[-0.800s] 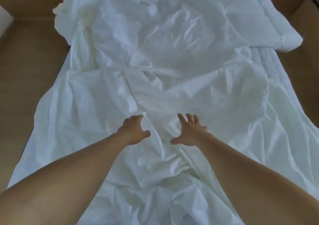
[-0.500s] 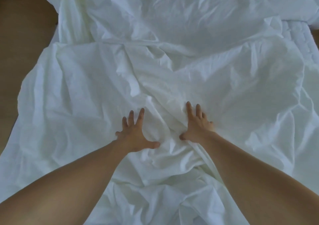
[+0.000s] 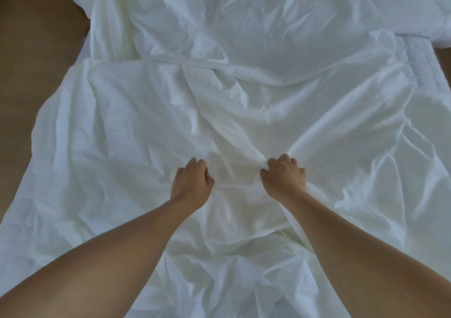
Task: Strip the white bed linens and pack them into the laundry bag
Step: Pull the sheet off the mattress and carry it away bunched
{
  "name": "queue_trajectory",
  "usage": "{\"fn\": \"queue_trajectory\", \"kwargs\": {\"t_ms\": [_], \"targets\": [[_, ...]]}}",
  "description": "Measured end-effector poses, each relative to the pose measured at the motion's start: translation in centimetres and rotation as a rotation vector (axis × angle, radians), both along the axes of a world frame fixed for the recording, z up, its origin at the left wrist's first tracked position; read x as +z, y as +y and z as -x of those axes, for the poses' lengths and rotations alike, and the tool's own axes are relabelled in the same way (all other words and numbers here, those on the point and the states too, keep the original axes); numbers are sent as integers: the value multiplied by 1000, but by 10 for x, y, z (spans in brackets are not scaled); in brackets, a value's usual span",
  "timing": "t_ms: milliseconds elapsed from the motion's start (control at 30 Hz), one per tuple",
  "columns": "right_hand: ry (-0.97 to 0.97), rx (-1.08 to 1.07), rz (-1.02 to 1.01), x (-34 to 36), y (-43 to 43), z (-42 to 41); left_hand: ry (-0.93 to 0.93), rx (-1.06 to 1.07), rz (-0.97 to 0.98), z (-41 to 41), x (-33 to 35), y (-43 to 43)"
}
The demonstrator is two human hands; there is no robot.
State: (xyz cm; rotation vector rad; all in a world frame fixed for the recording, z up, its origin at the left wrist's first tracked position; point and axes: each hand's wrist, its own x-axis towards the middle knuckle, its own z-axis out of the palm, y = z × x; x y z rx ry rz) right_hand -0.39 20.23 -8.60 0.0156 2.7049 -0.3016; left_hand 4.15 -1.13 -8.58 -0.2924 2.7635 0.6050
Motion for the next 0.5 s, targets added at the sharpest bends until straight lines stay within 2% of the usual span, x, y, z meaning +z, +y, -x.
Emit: {"fn": "queue_trajectory", "kwargs": {"t_ms": [100, 200, 333, 433, 500], "targets": [[-1, -277, 283, 21, -5, -3, 131, 271, -297, 6, 28, 2], [7, -535, 659, 51, -16, -2, 207, 495, -465, 18, 66, 14], [76, -721, 1079, 112, -42, 3, 258, 868, -845, 33, 128, 47], [107, -830, 1328, 152, -49, 2, 254, 908, -1136, 26, 163, 58], [147, -840, 1332, 153, -44, -14, 256, 877, -1133, 6, 163, 55]]}}
